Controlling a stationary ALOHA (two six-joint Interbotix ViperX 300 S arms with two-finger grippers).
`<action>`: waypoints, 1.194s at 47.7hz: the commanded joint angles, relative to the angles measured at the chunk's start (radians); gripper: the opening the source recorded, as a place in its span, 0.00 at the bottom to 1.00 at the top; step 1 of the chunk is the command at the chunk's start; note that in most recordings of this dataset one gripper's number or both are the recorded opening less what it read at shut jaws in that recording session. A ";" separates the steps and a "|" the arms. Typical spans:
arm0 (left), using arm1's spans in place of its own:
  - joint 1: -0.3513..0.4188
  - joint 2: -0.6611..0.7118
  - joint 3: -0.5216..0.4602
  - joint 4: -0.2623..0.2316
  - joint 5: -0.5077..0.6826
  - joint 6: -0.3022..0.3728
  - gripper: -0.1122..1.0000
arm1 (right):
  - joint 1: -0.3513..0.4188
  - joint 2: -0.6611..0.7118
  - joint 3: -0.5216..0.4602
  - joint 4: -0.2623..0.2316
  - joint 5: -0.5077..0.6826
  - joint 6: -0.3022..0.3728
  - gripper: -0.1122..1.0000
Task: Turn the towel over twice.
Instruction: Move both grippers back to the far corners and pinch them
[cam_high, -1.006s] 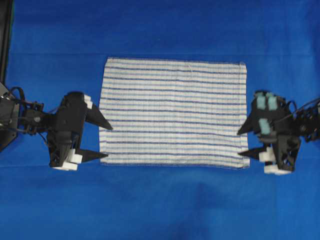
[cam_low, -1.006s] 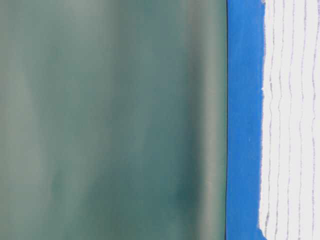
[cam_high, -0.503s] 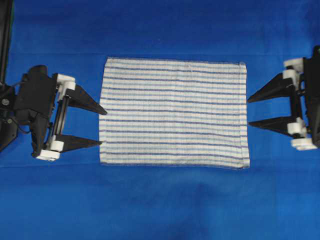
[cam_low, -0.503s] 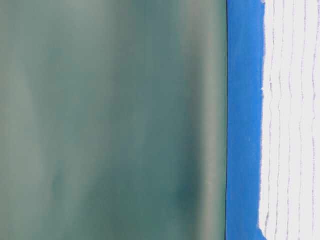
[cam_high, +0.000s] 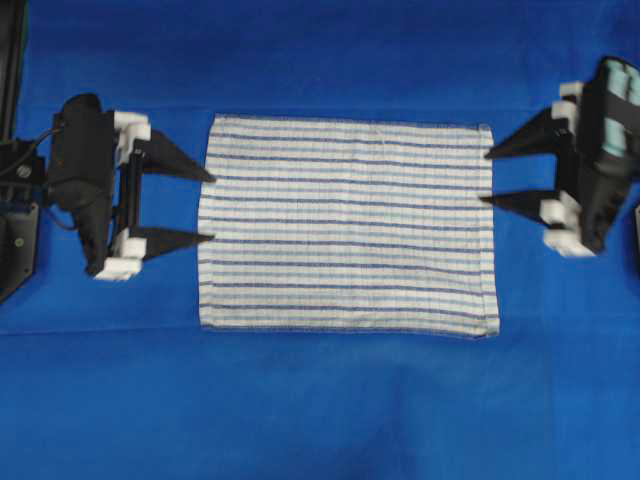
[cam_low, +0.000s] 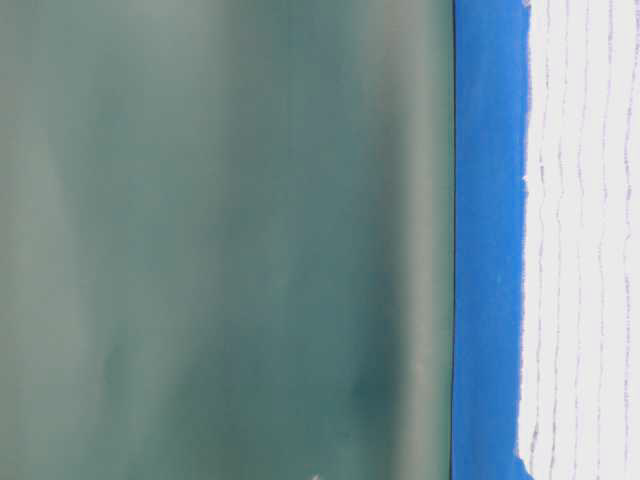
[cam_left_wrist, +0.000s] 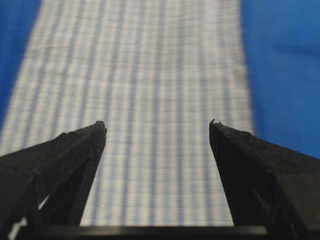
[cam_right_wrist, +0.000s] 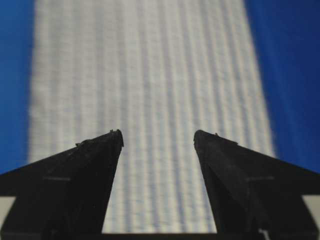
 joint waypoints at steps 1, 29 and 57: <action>0.054 0.044 -0.003 0.000 -0.037 0.020 0.80 | -0.051 0.038 -0.008 -0.012 -0.008 -0.002 0.67; 0.324 0.449 -0.014 0.000 -0.250 0.115 0.80 | -0.360 0.430 0.041 -0.084 -0.221 -0.002 0.67; 0.403 0.615 -0.020 0.000 -0.324 0.117 0.75 | -0.433 0.563 0.051 -0.127 -0.304 -0.011 0.67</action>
